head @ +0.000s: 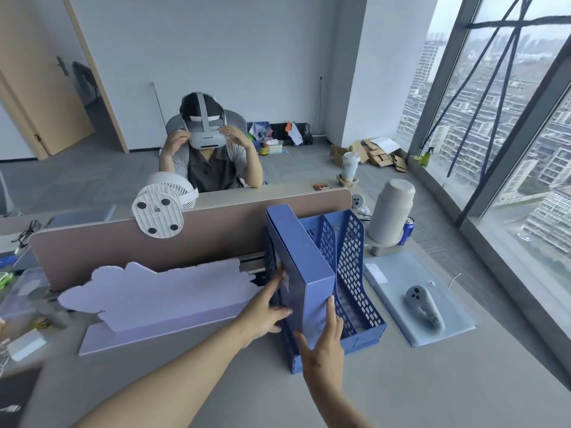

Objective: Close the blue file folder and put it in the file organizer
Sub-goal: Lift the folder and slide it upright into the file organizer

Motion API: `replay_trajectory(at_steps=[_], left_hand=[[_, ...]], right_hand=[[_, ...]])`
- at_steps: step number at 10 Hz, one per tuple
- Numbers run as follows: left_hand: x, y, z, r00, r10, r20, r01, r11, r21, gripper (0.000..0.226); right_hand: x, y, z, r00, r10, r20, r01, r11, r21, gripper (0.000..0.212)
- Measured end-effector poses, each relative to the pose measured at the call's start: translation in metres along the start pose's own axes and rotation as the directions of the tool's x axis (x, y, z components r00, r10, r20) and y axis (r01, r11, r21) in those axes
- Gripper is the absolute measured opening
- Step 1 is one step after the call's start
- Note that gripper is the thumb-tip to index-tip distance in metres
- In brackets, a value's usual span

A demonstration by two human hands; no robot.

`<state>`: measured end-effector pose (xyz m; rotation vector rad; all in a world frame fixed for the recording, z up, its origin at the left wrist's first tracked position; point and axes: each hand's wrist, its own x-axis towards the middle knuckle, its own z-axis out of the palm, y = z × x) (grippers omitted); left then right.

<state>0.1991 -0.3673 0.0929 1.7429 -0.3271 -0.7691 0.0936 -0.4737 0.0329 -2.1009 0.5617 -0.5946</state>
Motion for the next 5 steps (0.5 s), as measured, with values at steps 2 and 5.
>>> replay_trajectory(at_steps=[2,5], left_hand=[[-0.016,0.005,0.011,0.999,-0.033,0.033,0.032,0.999,0.010,0.088],[-0.031,-0.017,-0.009,0.986,0.089,-0.143,-0.053,0.970,0.237,0.070]], right_hand=[[-0.007,0.009,-0.007,0.997,-0.039,0.062,0.044,0.996,-0.078,0.101],[0.000,0.016,-0.040,0.993,-0.106,0.055,0.109,0.993,-0.051,0.103]])
